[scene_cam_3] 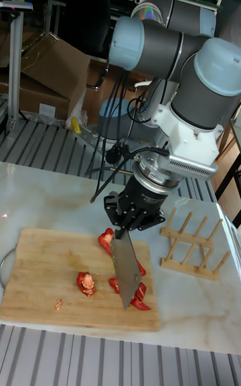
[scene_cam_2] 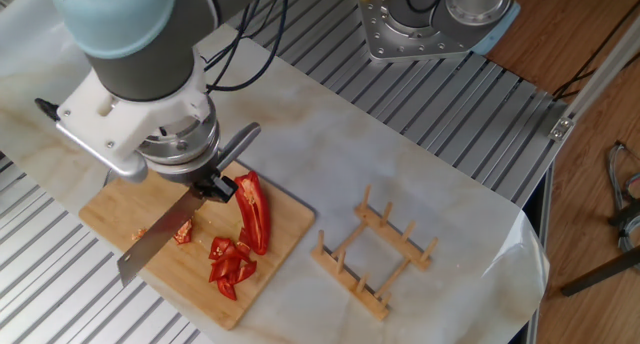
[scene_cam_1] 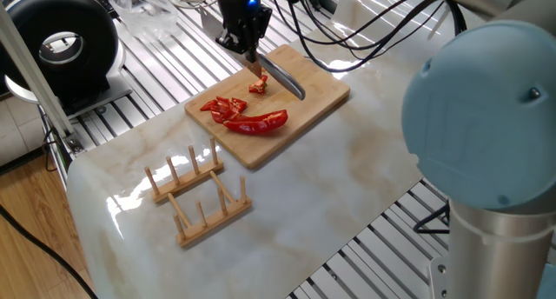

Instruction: Chop the chili peppers

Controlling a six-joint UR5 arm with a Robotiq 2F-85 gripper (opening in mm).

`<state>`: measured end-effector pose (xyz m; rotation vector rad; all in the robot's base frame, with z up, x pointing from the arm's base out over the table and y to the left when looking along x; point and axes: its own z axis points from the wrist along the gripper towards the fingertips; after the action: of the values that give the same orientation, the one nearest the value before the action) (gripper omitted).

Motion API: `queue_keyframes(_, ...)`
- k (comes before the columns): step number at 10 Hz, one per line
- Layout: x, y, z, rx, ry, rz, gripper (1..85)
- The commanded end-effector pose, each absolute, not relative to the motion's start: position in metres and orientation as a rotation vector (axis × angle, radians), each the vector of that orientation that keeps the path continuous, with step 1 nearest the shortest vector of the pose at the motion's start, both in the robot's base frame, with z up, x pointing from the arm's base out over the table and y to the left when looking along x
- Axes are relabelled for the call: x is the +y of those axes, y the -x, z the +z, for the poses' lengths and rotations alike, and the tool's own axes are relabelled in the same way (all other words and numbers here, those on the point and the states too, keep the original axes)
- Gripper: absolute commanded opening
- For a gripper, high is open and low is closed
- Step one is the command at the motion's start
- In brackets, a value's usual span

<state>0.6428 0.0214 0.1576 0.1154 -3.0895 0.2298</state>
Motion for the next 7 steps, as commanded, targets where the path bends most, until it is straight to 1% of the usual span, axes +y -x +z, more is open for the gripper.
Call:
queue_keyframes(1, 0.020, -0.643, 0.161, -3.091, -0.115, 0.265, 1.3)
queue_keyframes(4, 0.008, -0.644, 0.164, -3.076, -0.204, 0.332, 1.3)
queue_keyframes(7, 0.013, -0.646, 0.161, -3.064, -0.327, 0.299, 1.3)
